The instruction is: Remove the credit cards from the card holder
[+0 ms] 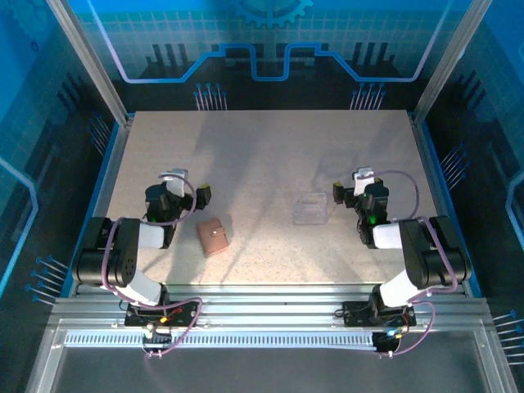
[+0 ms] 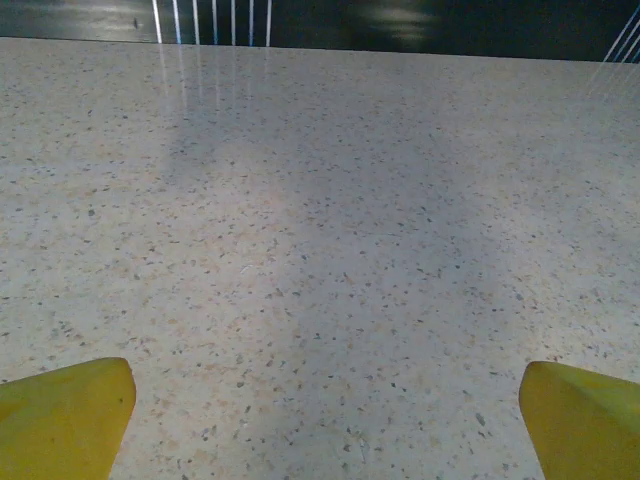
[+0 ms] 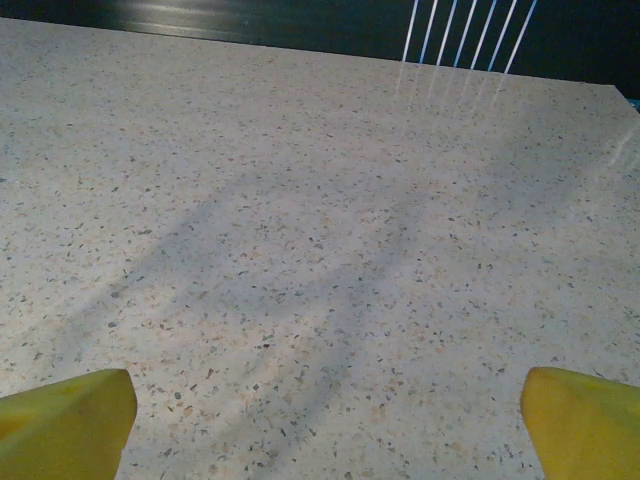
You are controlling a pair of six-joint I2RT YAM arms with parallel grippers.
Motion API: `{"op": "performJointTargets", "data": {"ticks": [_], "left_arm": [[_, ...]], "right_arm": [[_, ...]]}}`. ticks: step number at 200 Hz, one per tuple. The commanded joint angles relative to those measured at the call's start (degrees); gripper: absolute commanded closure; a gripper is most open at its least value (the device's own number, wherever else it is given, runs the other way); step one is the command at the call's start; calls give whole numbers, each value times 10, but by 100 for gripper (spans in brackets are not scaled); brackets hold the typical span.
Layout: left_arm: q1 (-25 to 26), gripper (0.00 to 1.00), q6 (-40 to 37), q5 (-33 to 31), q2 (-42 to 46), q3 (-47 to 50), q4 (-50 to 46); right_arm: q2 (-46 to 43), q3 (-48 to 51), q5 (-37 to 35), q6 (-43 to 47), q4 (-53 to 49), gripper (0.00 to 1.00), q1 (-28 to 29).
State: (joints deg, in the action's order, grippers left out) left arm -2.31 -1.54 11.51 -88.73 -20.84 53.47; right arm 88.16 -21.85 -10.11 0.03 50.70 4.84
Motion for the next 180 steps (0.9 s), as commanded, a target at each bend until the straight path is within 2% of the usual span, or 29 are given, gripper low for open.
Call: {"op": "performJointTargets", "data": {"ticks": [1, 180], "left_arm": [[-5, 1, 2, -13, -5, -3, 10], [0, 1, -1, -25, -1, -5, 5]], "right_arm": [[3, -1, -11, 0, 24, 0, 6], [3, -1, -11, 0, 24, 0, 6]]}}
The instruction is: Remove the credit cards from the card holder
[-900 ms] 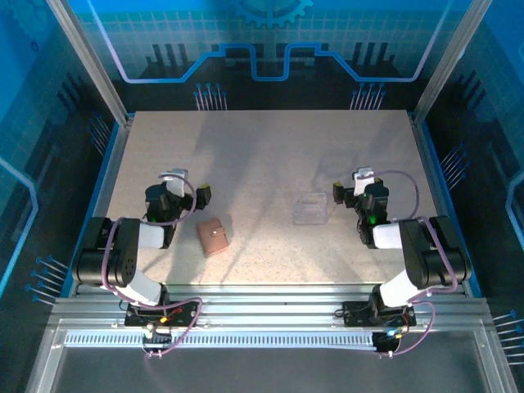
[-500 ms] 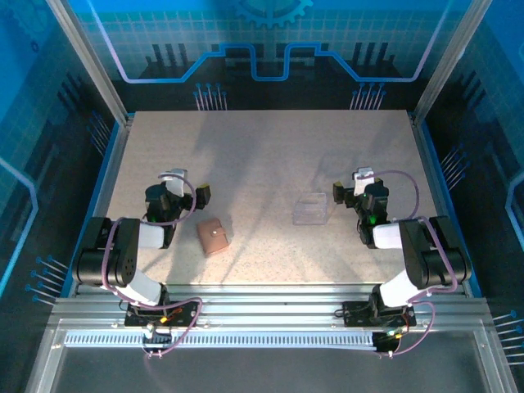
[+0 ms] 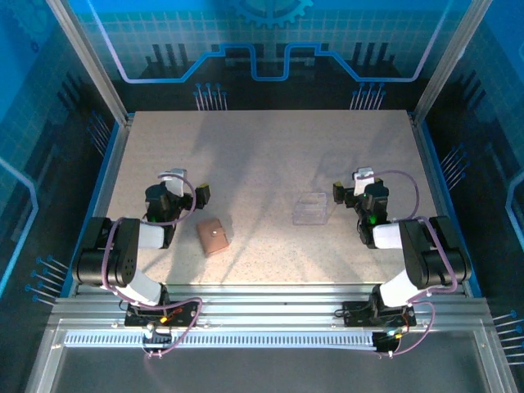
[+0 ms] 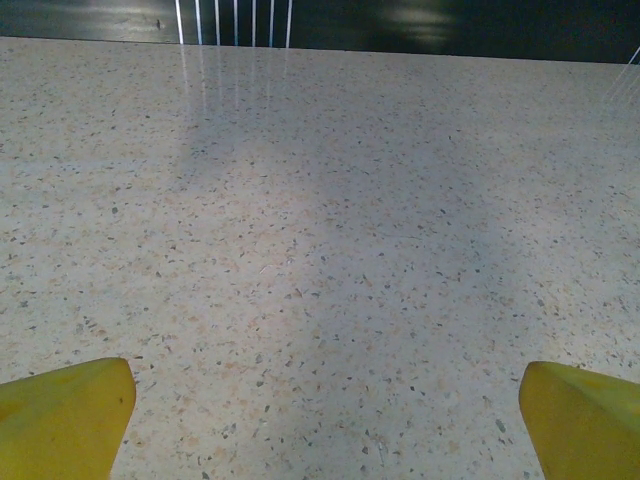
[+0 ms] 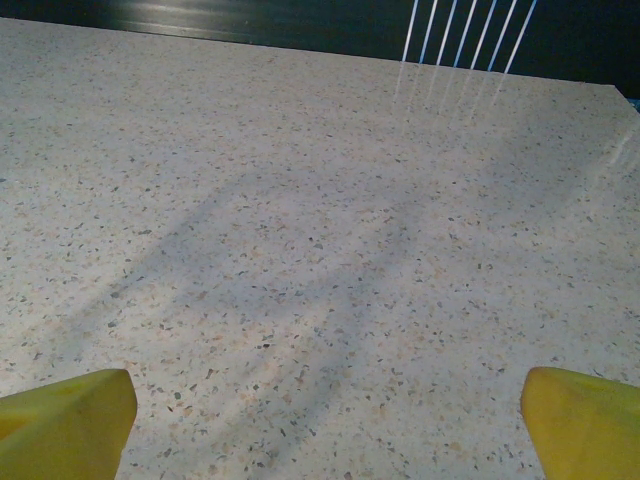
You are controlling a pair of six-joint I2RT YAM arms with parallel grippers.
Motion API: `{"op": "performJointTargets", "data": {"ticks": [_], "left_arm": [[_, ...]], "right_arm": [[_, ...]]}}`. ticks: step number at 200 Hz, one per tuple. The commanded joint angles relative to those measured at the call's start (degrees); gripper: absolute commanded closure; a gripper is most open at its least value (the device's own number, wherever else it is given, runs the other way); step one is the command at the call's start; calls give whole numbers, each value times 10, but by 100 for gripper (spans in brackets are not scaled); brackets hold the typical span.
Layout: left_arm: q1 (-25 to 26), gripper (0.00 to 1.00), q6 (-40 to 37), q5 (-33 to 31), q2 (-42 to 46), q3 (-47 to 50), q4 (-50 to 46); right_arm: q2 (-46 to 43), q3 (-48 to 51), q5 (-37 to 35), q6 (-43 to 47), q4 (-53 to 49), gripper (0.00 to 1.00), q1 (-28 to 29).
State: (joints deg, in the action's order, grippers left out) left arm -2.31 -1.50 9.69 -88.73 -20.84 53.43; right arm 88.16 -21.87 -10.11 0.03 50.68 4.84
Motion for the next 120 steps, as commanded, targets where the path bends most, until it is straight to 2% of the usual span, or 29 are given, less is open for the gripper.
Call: {"op": "performJointTargets", "data": {"ticks": [1, 120], "left_arm": [[0, 0, -2, -7, -1, -5, 6], [5, 1, -1, -20, -1, -2, 11]], "right_arm": [[3, -1, -11, 0, 25, 0, 6], [3, -1, -4, -6, 22, 0, -2]]}}
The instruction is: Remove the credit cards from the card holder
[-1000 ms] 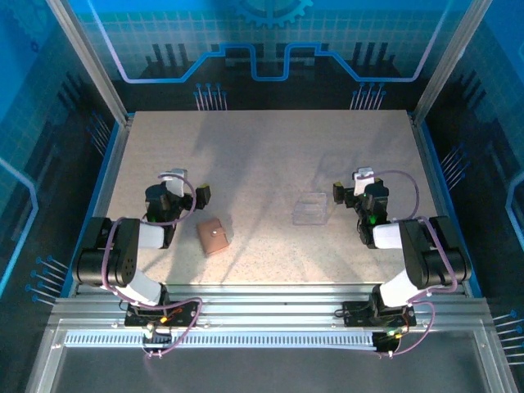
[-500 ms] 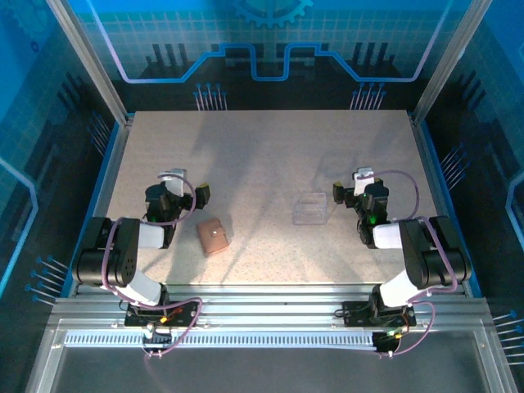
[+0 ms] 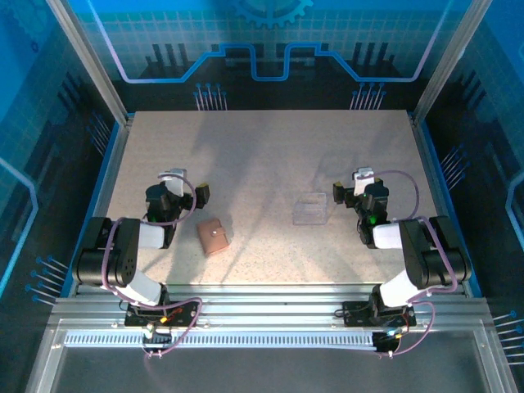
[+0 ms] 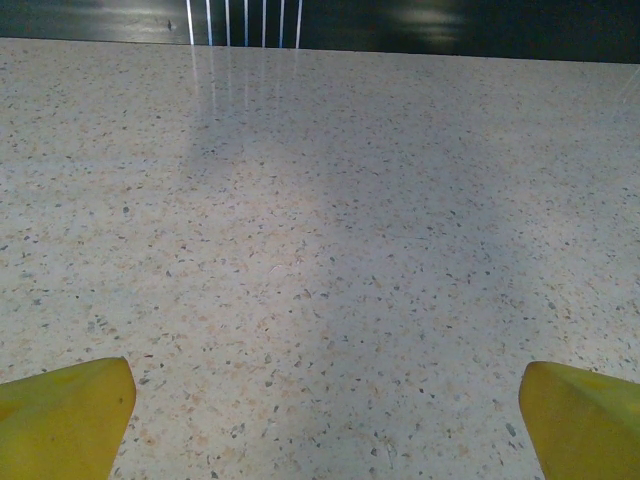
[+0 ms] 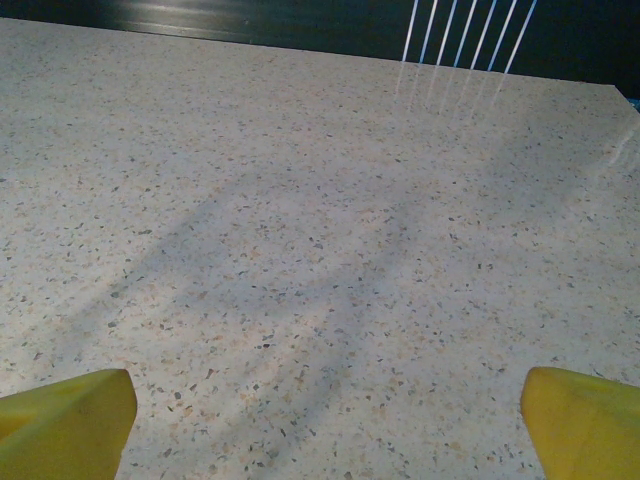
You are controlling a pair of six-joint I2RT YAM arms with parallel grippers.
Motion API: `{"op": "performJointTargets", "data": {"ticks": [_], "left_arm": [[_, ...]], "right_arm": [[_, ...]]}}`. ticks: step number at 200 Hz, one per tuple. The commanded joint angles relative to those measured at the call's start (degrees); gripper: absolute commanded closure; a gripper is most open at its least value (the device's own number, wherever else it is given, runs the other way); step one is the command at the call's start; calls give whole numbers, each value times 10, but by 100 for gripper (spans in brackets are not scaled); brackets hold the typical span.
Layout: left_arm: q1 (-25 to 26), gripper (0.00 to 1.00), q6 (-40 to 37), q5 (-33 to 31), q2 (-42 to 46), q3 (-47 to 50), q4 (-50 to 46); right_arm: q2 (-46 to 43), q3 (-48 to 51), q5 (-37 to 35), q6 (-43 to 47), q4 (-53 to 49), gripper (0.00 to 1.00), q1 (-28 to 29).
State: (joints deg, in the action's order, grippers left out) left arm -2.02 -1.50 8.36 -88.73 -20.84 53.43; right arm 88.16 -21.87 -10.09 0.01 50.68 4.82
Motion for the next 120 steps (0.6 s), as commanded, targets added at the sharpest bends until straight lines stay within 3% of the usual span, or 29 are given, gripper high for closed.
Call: {"op": "performJointTargets", "data": {"ticks": [1, 70, 120], "left_arm": [[2, 1, 0, -7, -2, -2, 11], [-3, 1, 15, -39, -1, -8, -1], [21, 1, 9, -104, 77, -30, -110]], "right_arm": [[3, -1, -4, -6, 22, 0, -1], [-36, -7, -40, 8, -15, 0, 18], [-114, -26, -32, 31, -124, 0, 39]]}}
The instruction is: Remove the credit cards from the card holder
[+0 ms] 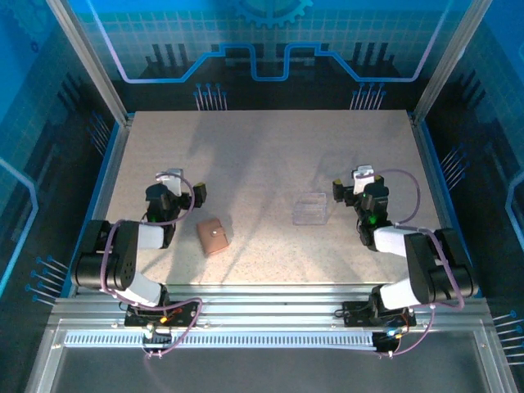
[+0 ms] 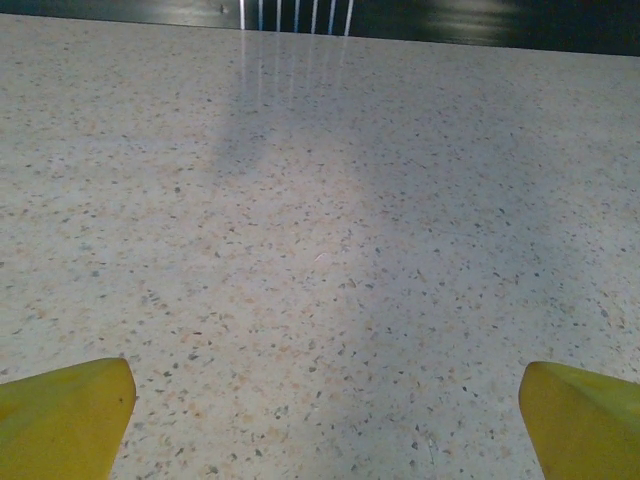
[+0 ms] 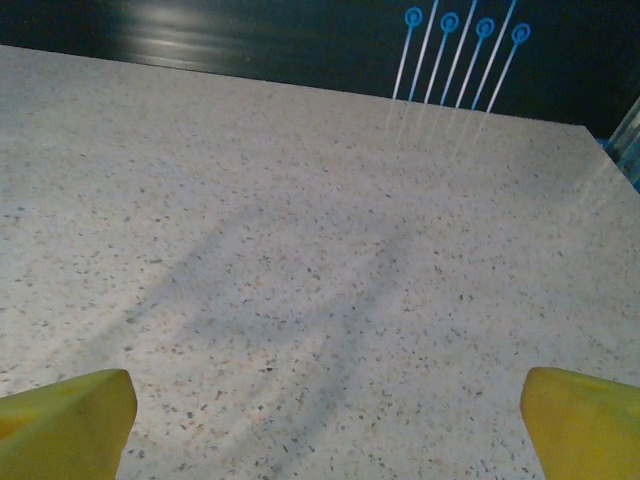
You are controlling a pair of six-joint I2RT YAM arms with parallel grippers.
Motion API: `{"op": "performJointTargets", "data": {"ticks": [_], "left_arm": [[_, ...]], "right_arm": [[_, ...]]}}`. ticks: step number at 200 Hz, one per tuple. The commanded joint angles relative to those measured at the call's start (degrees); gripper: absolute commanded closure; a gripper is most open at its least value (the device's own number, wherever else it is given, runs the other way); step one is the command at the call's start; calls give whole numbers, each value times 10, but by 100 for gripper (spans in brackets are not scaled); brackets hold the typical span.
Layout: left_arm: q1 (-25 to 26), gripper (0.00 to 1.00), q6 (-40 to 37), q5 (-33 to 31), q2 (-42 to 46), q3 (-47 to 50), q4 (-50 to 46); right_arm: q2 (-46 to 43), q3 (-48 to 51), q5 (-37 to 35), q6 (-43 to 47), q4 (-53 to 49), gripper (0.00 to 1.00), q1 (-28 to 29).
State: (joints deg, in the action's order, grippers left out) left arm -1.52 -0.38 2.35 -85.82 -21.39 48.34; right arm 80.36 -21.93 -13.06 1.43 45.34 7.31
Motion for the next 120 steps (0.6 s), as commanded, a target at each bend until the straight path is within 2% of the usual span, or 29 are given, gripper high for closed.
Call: {"op": "performJointTargets", "data": {"ticks": [1, 26, 61, 95, 120], "left_arm": [[18, 1, -3, -46, 50, -26, -61], [44, 1, 3, -98, 100, -50, -155], [55, 1, 111, -119, 149, -135, -372], [56, 5, 178, -67, 153, -229, -587], [57, 3, 220, -1, 170, -239, -651]], "right_arm": [[-38, -27, -3, 18, -75, 0, 14], [-69, -67, 19, -2, -187, 0, 23], [-95, -137, 40, -43, -370, 0, 55], [-91, -207, 80, -130, -528, 0, 74], [-75, -232, 137, -199, -609, 2, 77]]}}
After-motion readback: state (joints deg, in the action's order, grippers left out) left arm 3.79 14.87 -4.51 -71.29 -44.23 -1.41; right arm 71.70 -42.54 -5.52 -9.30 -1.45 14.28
